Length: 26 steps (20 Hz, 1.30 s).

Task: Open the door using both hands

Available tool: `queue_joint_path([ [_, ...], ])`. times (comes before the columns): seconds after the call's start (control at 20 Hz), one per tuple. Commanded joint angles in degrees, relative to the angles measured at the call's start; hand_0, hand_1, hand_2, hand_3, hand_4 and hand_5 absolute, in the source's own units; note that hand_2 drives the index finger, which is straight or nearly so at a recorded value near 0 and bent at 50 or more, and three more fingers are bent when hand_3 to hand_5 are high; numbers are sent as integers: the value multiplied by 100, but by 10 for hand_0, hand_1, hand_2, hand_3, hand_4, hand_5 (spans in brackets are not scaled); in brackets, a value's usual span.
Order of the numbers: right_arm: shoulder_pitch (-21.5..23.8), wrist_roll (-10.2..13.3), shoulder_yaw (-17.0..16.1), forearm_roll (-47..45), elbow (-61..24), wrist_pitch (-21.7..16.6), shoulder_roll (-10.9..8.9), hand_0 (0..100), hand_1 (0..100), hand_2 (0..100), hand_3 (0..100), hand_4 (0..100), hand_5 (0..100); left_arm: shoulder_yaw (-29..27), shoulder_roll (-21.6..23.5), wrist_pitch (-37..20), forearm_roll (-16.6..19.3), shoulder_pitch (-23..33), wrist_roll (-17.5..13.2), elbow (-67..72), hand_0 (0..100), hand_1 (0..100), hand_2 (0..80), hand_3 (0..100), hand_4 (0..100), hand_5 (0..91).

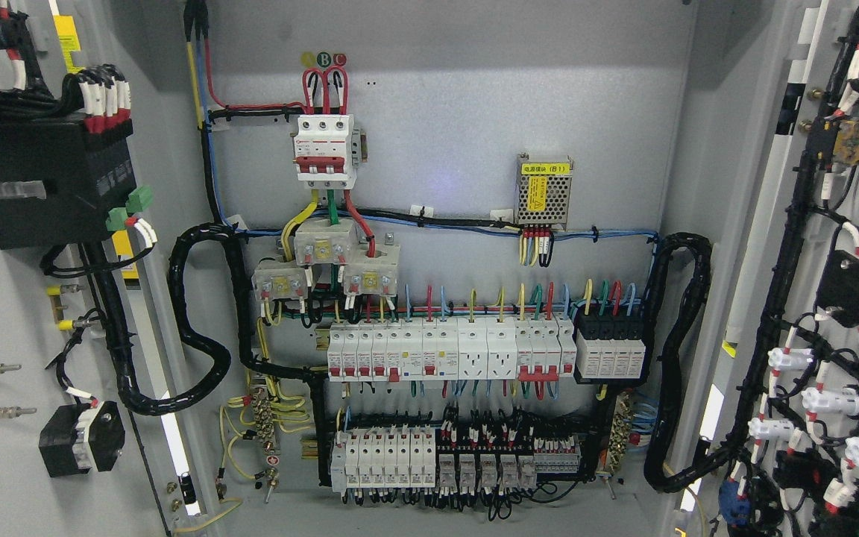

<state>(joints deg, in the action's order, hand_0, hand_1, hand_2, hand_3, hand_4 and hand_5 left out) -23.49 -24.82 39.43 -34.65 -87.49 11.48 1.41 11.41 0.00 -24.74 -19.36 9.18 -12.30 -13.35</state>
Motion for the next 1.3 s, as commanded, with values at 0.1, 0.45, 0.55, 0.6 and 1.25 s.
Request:
queue_joint_path([
  [0.1,1389,-50,-1358,985,-908,-848,-1108,0,500,40,0,0,0,-226,421,-593,240,882,-676,-3346,120,556,0,0,0,0],
  [0.45,2813,-50,-2464,1311,-2148,-1596,-1257,0,500,40,0,0,0,-305,756,769,1039,2562,-809,-8144,120,556,0,0,0,0],
  [0.55,3060,-50,-2798,1311,-2482,-1605,-1354,0,500,40,0,0,0,-507,992,961,1240,2615,-809,-9163,120,556,0,0,0,0],
  [0.6,3261,-50,-3000,1311,-2701,-1605,-1354,0,500,40,0,0,0,-534,1080,1041,1372,2615,-809,-9525,120,556,0,0,0,0],
  [1.25,4687,-6,-3757,1267,-3222,-3485,-1512,0,500,40,0,0,0,-604,1116,-477,1453,2255,-809,-10188,120,556,0,0,0,0],
])
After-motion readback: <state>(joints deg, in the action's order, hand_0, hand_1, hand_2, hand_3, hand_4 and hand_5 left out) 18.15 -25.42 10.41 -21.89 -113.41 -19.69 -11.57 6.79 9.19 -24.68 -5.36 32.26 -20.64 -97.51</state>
